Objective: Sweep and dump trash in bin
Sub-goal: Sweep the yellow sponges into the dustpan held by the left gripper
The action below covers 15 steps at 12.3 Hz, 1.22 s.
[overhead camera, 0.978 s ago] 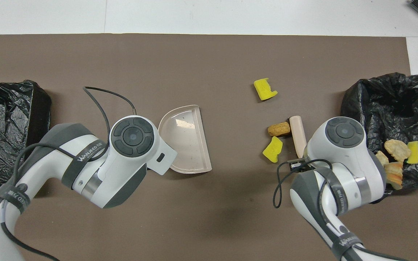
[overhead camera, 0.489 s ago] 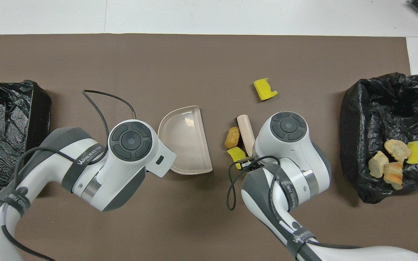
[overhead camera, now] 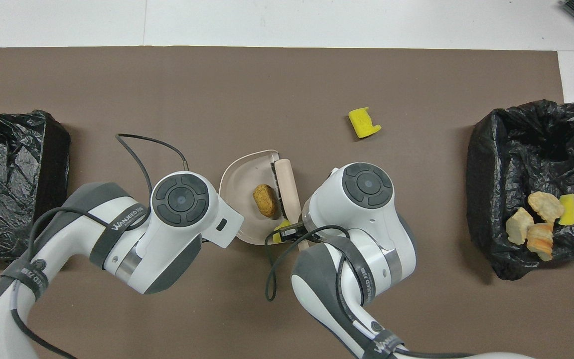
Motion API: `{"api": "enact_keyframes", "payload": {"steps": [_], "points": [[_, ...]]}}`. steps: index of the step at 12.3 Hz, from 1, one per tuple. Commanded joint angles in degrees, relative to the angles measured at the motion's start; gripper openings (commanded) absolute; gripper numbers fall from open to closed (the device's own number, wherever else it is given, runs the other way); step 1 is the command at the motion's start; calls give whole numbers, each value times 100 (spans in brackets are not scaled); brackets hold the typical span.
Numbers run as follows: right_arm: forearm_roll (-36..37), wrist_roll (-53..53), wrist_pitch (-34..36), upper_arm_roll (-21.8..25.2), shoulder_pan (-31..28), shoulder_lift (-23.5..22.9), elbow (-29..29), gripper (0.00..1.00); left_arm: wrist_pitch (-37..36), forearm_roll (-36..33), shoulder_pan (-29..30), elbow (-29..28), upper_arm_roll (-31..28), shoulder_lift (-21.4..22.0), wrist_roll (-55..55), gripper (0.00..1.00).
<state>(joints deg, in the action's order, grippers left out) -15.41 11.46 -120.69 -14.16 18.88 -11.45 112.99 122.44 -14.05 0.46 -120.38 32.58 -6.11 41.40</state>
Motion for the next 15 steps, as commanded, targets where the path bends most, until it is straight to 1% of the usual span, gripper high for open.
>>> {"api": "enact_keyframes", "payload": {"steps": [1, 2, 4, 5, 6, 7, 8, 9, 10, 11, 12, 13, 14, 15], "points": [[-156, -109, 623, 18, -287, -121, -637, 0, 219, 104, -55, -214, -15, 127, -158, 0], [-69, -100, 817, 27, -480, -42, -769, 0, 228, 104, -54, -223, -15, 127, -184, 0], [28, -91, 1090, 80, -823, -42, -980, 0, 236, 113, -55, -214, -15, 127, -194, 0], [403, -143, 1100, 80, -1034, -59, -1016, 0, 236, 113, -54, -214, -15, 127, -194, 0], [964, -222, 1100, 63, -1332, -103, -1016, 0, 289, 313, -37, -223, -15, 127, -298, 0], [1396, -562, 1109, 62, -1735, -155, -999, 0, 437, 707, -28, -223, -15, 101, -560, 0], [1687, -1070, 1118, 71, -2043, -182, -1007, 0, 665, 832, -37, -197, -15, 23, -754, 0], [2099, -1380, 1092, 71, -2134, -287, -1016, 0, 702, 834, -54, -179, -15, 13, -904, 0], [2695, -1488, 1057, 71, -2187, -514, -1068, 0, 667, 834, -72, -161, -15, 13, -1027, 0], [3075, -1524, 1074, 62, -2222, -829, -1513, 0, 667, 834, -142, -92, 11, -39, -1229, 0], [3235, -1628, 1117, 54, -2222, -1233, -2083, 0, 737, 816, -229, -74, 20, -144, -1535, 0], [3359, -1742, 1153, 54, -2118, -1550, -2384, 0, 729, 799, -230, -12, 20, -188, -1582, 0], [3534, -1752, 1127, 10, -1960, -1797, -2474, 0, 720, 799, -248, 40, 20, -189, -1600, 0], [3640, -1752, 1118, 10, -1759, -1843, -2484, 0, 702, 799, -257, 32, 20, -189, -1600, 0]]}}
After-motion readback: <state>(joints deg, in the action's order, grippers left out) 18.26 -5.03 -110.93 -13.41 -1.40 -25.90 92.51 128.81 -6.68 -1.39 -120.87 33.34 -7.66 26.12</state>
